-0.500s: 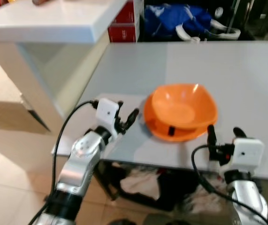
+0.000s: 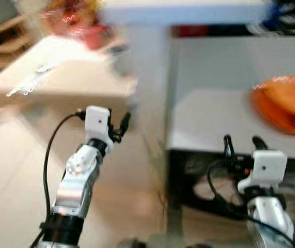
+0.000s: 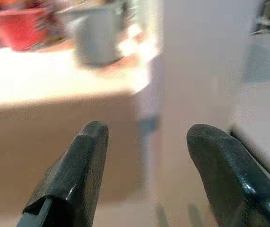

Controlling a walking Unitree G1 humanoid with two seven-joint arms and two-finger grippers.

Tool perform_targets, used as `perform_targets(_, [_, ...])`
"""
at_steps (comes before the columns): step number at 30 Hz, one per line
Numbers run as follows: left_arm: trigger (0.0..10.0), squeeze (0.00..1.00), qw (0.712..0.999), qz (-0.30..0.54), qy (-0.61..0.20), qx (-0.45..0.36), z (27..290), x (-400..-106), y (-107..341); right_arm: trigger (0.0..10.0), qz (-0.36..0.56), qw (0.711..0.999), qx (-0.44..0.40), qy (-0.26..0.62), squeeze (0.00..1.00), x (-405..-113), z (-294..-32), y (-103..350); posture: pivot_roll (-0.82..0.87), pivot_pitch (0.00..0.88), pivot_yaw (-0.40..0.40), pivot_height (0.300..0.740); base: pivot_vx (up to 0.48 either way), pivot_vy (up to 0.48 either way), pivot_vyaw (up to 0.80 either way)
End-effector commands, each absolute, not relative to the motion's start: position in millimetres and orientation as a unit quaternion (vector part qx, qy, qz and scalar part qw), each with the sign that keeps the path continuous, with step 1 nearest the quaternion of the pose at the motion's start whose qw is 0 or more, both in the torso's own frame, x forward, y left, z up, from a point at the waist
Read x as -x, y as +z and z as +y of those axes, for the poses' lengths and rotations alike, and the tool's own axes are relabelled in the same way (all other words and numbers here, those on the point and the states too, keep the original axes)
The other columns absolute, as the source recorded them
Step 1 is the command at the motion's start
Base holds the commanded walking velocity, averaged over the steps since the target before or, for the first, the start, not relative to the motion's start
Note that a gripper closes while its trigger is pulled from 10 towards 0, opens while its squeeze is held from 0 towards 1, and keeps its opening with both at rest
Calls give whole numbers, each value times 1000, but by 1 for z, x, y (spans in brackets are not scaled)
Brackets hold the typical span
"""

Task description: Setting the table

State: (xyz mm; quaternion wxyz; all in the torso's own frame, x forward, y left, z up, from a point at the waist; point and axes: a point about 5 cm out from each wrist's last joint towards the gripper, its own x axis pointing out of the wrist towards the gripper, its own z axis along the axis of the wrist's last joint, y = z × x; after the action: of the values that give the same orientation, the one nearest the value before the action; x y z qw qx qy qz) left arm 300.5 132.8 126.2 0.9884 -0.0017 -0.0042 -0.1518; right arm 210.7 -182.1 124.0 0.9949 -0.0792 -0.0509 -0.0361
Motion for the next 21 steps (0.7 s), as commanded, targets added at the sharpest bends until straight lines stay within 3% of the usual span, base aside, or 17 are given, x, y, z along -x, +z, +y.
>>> perform_targets(1, [10000, 0, 986, 3, -168, 1, 123, -302, 124, 10000, -45, 995, 82, -32, 0, -211, -183, 123, -90, 0, 102, 723, -442, 0, 0])
perform_targets(3, [10000, 0, 985, 5, -173, -3, 118, -305, 122, 10000, -45, 995, 89, -20, 0, -215, -182, 125, -98, 0, 99, 723, -459, 0, 0])
perform_targets(8, [10000, 0, 980, -9, -196, -10, 104, -308, 124, 10000, -39, 995, 95, -15, 0, -216, -190, 128, -118, 0, 76, 723, 0, 0, 0])
perform_targets(11, [10000, 0, 977, -16, -211, -23, 96, -310, 127, 10000, -35, 995, 93, -12, 0, -215, -187, 127, -119, 0, 82, 723, 0, 391, 0])
perform_targets(21, [10000, 0, 985, -27, -172, -21, 101, -311, 130, 10000, -22, 995, 92, -2, 0, -212, -182, 119, -102, 0, 83, 723, 346, 332, 0])
